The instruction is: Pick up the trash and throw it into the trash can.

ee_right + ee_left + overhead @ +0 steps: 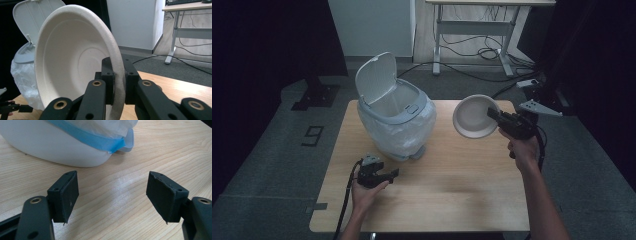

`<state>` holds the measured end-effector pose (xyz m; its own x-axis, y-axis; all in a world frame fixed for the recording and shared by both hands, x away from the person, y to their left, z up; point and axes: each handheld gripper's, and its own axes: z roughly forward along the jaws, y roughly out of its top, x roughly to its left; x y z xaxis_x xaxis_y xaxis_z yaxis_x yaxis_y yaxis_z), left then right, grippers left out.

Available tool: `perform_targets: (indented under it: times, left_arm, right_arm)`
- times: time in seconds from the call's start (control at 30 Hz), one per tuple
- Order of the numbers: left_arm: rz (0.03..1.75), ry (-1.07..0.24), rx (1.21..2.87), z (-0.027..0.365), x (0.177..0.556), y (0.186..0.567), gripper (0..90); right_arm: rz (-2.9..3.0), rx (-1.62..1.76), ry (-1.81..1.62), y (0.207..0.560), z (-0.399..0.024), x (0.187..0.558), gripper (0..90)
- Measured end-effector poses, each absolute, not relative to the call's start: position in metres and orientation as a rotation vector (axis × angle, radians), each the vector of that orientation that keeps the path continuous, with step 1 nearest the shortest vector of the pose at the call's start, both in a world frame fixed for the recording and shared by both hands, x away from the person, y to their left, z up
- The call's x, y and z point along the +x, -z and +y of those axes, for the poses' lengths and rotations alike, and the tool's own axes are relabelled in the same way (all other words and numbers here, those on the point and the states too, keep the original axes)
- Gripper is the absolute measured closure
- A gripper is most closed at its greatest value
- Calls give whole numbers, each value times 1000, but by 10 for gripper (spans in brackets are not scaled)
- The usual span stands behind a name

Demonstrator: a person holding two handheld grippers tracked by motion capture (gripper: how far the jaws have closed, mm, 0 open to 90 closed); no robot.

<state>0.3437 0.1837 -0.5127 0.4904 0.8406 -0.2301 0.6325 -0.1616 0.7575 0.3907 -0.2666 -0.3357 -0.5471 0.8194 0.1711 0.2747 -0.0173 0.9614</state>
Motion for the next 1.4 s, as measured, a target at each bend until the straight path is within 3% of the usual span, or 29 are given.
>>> perform_targets:
  times: [1.4]
  left_arm:
    - [1226,-268,1869,189,343,515,259]
  right_arm:
    - [1853,1038,-1588,291,-210,414,825]
